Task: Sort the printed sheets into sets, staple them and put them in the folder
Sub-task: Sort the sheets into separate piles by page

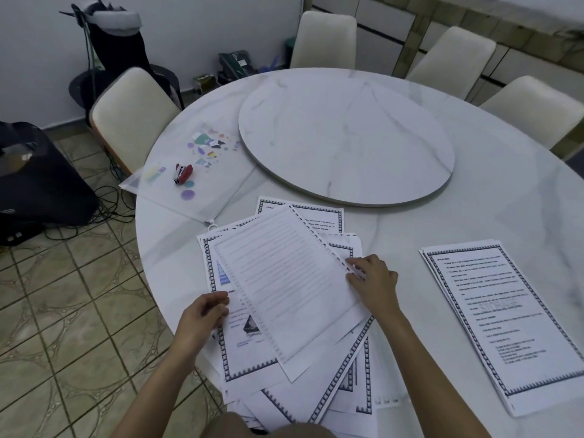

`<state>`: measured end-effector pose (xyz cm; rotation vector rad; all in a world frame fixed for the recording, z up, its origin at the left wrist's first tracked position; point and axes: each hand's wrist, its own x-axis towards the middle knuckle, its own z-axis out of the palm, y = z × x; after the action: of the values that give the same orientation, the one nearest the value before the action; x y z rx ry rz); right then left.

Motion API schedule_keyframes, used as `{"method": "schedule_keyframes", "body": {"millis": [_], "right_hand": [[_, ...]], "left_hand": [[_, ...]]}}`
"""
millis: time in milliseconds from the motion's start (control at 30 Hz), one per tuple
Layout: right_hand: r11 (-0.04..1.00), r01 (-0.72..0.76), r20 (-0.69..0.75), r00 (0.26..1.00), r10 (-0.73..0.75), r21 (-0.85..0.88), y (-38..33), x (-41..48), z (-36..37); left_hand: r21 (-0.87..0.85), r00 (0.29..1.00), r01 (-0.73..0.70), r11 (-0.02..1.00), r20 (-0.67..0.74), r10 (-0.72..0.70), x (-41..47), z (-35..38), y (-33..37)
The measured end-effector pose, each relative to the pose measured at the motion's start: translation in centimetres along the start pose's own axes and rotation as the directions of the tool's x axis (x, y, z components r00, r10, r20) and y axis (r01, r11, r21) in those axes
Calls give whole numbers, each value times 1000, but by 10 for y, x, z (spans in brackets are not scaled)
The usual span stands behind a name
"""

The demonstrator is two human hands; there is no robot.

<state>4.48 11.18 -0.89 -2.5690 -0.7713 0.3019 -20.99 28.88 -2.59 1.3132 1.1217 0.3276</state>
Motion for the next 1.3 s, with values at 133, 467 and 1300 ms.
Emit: {"method": "schedule_keyframes", "body": {"millis": [133, 467, 1300], "right_hand": [[994, -78, 62, 995, 73, 75, 0, 0, 2], [920, -259, 173, 961, 215, 296, 4, 19, 3], [969, -107, 84, 992, 90, 224, -2, 28, 0]], "left_hand": [[1, 1000, -4, 1000, 2, 4, 0, 0, 0], [85, 998, -44, 995, 38, 41, 6, 5, 14], [196, 984, -160, 967, 106, 141, 1, 29, 23]]}}
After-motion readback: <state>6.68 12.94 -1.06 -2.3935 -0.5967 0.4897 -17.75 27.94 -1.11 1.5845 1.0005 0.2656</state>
